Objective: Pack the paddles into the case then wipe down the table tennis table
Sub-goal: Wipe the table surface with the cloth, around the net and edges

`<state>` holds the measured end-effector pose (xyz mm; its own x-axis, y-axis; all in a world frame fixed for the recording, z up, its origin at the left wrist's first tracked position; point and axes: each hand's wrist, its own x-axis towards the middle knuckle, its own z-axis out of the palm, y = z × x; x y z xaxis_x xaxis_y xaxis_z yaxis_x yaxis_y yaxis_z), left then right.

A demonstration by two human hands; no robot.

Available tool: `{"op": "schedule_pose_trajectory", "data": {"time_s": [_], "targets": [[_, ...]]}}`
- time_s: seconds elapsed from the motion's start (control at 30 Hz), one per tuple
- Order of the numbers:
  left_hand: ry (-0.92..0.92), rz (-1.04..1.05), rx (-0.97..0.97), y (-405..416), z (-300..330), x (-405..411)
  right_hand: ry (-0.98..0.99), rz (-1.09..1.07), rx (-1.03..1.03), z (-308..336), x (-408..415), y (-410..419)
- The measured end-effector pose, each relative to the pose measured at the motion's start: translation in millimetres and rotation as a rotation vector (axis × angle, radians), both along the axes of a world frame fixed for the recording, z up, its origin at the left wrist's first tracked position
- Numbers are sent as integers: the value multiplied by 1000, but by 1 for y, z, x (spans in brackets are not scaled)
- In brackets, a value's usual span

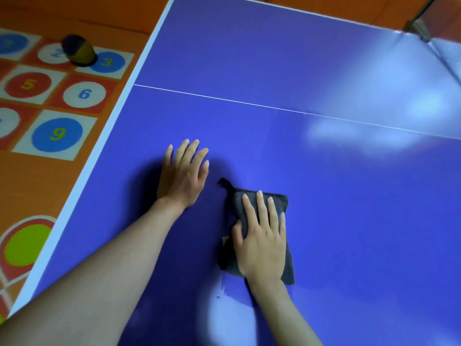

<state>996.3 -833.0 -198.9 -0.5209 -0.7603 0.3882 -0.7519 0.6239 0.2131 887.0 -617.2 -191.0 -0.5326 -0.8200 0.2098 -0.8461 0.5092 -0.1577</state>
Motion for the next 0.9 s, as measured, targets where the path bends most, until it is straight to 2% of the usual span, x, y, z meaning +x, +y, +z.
{"op": "schedule_pose_trajectory", "data": {"time_s": [0.33,0.57,0.73,0.9], "targets": [[-39,53,118,5,1,-2,-50,-53,-60,1,-84,-148],[-86,60,135,-1,2,-3,-120,-56,-3,5,-133,-238],[-113,61,127,-3,0,-4,-145,-54,-3,7,-154,-271],[-101,62,127,-3,0,-4,-144,-41,-1,6,-153,-270]]}}
